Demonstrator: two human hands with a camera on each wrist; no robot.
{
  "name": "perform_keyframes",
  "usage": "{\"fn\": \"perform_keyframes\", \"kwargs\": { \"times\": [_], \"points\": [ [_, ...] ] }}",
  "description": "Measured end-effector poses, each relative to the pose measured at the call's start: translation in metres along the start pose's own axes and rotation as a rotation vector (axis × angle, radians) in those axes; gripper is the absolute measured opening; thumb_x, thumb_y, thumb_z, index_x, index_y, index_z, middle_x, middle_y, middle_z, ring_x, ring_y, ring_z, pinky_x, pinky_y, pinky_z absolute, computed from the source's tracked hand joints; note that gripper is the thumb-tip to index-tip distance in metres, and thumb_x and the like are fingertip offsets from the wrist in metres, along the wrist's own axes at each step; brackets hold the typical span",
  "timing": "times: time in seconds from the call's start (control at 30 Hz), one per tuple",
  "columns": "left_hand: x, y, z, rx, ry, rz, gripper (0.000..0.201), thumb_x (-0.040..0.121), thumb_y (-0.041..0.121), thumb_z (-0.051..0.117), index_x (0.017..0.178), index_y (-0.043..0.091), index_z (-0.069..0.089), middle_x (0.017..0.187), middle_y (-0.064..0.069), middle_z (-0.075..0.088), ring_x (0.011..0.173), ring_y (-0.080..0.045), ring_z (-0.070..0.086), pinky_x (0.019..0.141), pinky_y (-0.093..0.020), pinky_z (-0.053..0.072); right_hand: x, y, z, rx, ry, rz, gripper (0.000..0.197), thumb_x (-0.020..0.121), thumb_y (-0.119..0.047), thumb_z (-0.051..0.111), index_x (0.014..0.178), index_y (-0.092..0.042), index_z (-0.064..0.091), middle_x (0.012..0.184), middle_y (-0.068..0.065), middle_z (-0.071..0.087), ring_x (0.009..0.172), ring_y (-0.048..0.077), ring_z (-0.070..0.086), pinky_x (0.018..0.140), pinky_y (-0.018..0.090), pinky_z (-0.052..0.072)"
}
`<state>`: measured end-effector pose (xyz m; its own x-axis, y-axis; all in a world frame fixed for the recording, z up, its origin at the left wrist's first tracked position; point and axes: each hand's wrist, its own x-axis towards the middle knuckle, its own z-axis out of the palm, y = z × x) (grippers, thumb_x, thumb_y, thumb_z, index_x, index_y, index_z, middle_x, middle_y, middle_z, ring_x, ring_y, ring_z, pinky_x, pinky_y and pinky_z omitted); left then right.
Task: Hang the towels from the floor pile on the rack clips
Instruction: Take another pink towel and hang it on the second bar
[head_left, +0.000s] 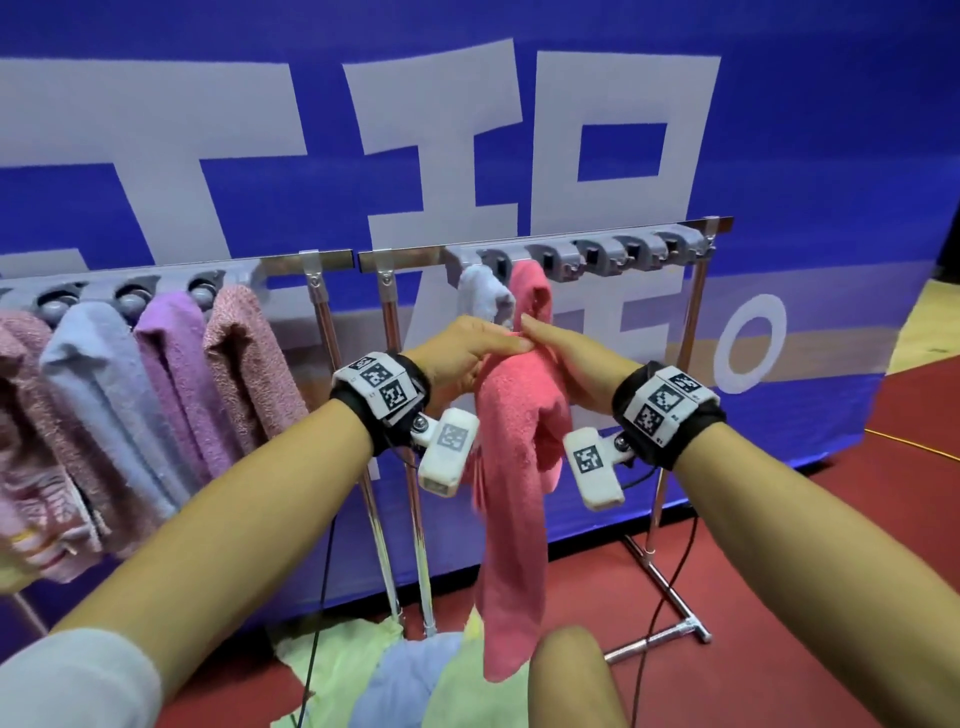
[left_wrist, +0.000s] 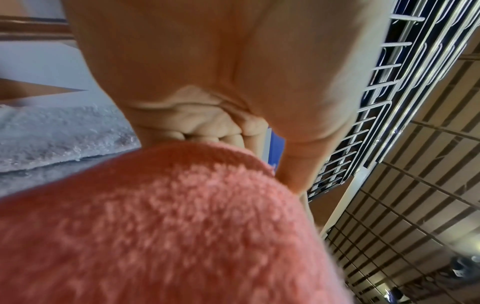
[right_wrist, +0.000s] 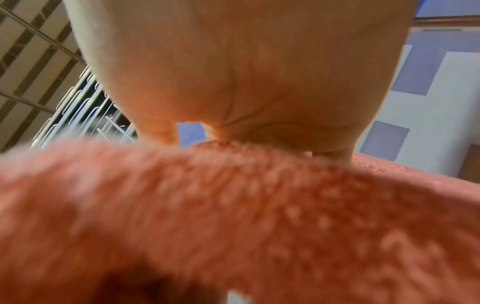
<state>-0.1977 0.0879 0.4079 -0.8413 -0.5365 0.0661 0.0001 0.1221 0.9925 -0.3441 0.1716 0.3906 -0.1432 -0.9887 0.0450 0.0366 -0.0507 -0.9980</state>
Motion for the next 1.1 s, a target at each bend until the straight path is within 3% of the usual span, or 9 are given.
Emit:
{"fn": "perform_keyframes", "kwargs": {
  "times": [0.17,0.33,0.43,0.6,0.7,0.87,0.97,1.03,1.1],
  "points": [
    [0.007,-0.007,0.004,-0.024,-0.026,-0.035,0.03,0.078,0.023,0.073,0.099,0.002,0.068,0.079,-0.011,0.064,0.064,-0.019,0.06,0.062,-0.028,0.047,-0.014,-0.009,-0.015,-0.132,0.025,-0.147,0.017,0.094,-0.018,0.06,0.089,-0.006,0.07,0.081,0.007,0.072,0.071,0.013,0.066,0.07,0.024,0.054],
    [0.018,-0.014,0.014,-0.016,-0.097,-0.159,0.045,0.078,0.034,0.069,0.11,0.004,0.069,0.088,-0.011,0.069,0.07,-0.02,0.064,0.07,-0.03,0.051,-0.017,-0.02,-0.053,-0.159,0.235,-0.258,0.014,0.082,-0.017,0.074,0.075,-0.014,0.062,0.068,0.001,0.066,0.06,0.013,0.061,0.06,0.025,0.051],
    [0.027,-0.015,0.018,-0.031,-0.151,-0.156,0.023,0.078,0.025,0.066,0.095,0.01,0.071,0.078,-0.004,0.071,0.065,-0.016,0.065,0.069,-0.031,0.05,-0.02,-0.027,-0.08,-0.072,0.319,-0.294,0.018,0.082,-0.006,0.073,0.077,-0.017,0.059,0.067,-0.001,0.063,0.06,0.011,0.059,0.059,0.023,0.049],
    [0.052,-0.003,0.044,-0.157,-0.142,-0.076,0.033,0.081,0.011,0.066,0.112,0.001,0.069,0.08,-0.005,0.071,0.065,-0.015,0.066,0.063,-0.025,0.053,-0.019,-0.026,-0.1,-0.207,0.337,-0.208,0.006,0.078,-0.02,0.065,0.083,-0.018,0.062,0.068,-0.004,0.063,0.063,0.008,0.055,0.066,0.026,0.04],
    [0.066,0.002,0.06,-0.117,-0.164,-0.076,0.015,0.081,0.015,0.064,0.093,0.01,0.072,0.077,-0.004,0.067,0.065,-0.016,0.062,0.067,-0.029,0.049,-0.015,-0.02,-0.096,-0.202,0.198,-0.064,0.028,0.074,-0.041,0.059,0.088,-0.019,0.067,0.081,-0.002,0.068,0.075,0.012,0.06,0.083,0.035,0.039],
    [0.082,0.004,0.067,-0.114,-0.155,-0.028,0.024,0.091,0.01,0.054,0.111,0.0,0.064,0.096,-0.015,0.069,0.084,-0.025,0.064,0.083,-0.036,0.051,0.0,-0.01,-0.102,-0.163,0.117,0.05,0.084,0.063,-0.06,0.074,0.121,-0.001,0.061,0.106,0.018,0.058,0.094,0.03,0.053,0.09,0.042,0.039],
    [0.097,0.0,0.066,-0.111,-0.091,-0.004,0.038,0.08,0.013,0.062,0.113,-0.006,0.065,0.116,-0.032,0.06,0.103,-0.04,0.054,0.102,-0.054,0.04,-0.001,-0.019,-0.11,-0.131,0.041,0.036,0.037,0.092,-0.033,0.055,0.113,-0.003,0.064,0.092,0.007,0.071,0.078,0.018,0.067,0.072,0.025,0.053],
    [0.108,-0.001,0.068,-0.099,0.014,-0.002,0.025,0.071,0.014,0.066,0.094,0.004,0.07,0.089,-0.019,0.065,0.082,-0.031,0.057,0.079,-0.041,0.048,0.004,-0.022,-0.123,-0.12,0.023,0.016,0.025,0.09,-0.022,0.059,0.105,-0.003,0.067,0.089,0.008,0.073,0.076,0.017,0.069,0.073,0.027,0.056],
    [0.119,-0.002,0.07,-0.071,0.092,0.003,0.011,0.068,0.018,0.069,0.079,0.015,0.068,0.073,-0.006,0.058,0.064,-0.019,0.049,0.058,-0.028,0.039,0.009,-0.027,-0.13,-0.146,0.046,-0.025,0.017,0.092,-0.015,0.057,0.098,-0.004,0.068,0.085,0.006,0.073,0.074,0.016,0.067,0.075,0.028,0.055]
  ]
}}
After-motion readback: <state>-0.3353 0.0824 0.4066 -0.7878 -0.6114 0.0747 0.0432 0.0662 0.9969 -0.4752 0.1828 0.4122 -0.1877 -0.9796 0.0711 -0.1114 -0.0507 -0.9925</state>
